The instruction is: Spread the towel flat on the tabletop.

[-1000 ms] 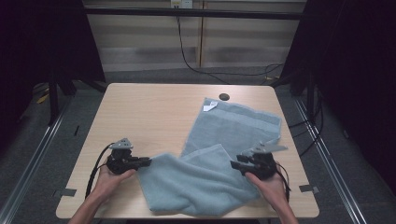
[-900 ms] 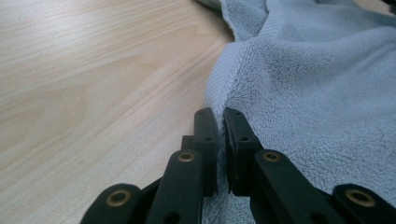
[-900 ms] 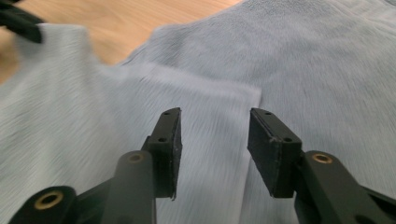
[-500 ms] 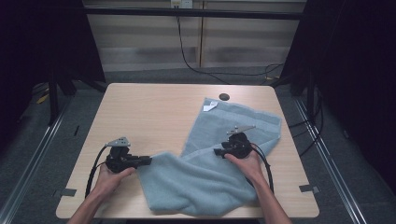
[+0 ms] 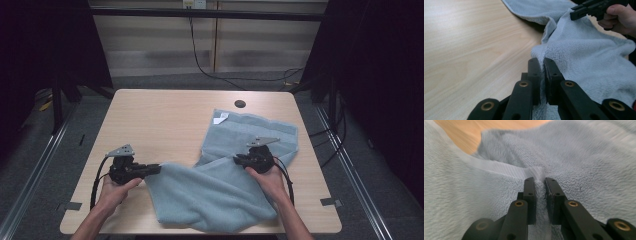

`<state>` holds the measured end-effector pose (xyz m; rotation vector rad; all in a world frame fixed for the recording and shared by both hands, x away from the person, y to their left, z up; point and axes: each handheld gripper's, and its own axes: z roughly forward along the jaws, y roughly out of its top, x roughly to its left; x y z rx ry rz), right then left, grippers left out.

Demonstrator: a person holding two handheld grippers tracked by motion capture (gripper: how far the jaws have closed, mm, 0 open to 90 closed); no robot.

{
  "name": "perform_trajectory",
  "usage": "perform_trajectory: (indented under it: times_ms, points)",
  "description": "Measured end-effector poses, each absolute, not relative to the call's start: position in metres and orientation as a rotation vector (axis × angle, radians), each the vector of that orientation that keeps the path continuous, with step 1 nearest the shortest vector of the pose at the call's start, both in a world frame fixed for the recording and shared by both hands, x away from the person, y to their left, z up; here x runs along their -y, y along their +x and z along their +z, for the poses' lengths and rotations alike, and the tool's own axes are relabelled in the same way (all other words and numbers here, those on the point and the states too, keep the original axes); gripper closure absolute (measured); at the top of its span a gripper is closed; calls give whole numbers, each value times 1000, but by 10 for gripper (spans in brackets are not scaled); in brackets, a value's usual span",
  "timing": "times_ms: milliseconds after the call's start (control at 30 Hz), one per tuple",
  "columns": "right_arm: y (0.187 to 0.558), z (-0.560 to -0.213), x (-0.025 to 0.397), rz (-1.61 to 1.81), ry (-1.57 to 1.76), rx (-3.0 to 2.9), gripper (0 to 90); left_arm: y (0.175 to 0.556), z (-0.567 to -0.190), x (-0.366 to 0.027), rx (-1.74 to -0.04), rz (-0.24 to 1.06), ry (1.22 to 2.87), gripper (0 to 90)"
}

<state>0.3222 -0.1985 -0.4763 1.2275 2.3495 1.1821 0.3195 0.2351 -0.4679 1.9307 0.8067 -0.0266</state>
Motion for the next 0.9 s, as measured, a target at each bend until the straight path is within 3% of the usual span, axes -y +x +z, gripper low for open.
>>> perform_trajectory:
  times_ms: [133,533,733,900]
  points:
    - [317,-462,208,1238,1233,-2310,778,317,-461,-234,-786,-21,1908,850]
    - [299,-433,212,1391,1170,-2277,828,305,-441,-237,-734,-19,1865,851]
    - [250,-402,228,1503,1098,-2240,829,277,-430,-231,-639,-13,1888,851]
    - [188,-427,245,1494,1110,-2302,829,247,-453,-226,-608,-98,1985,849]
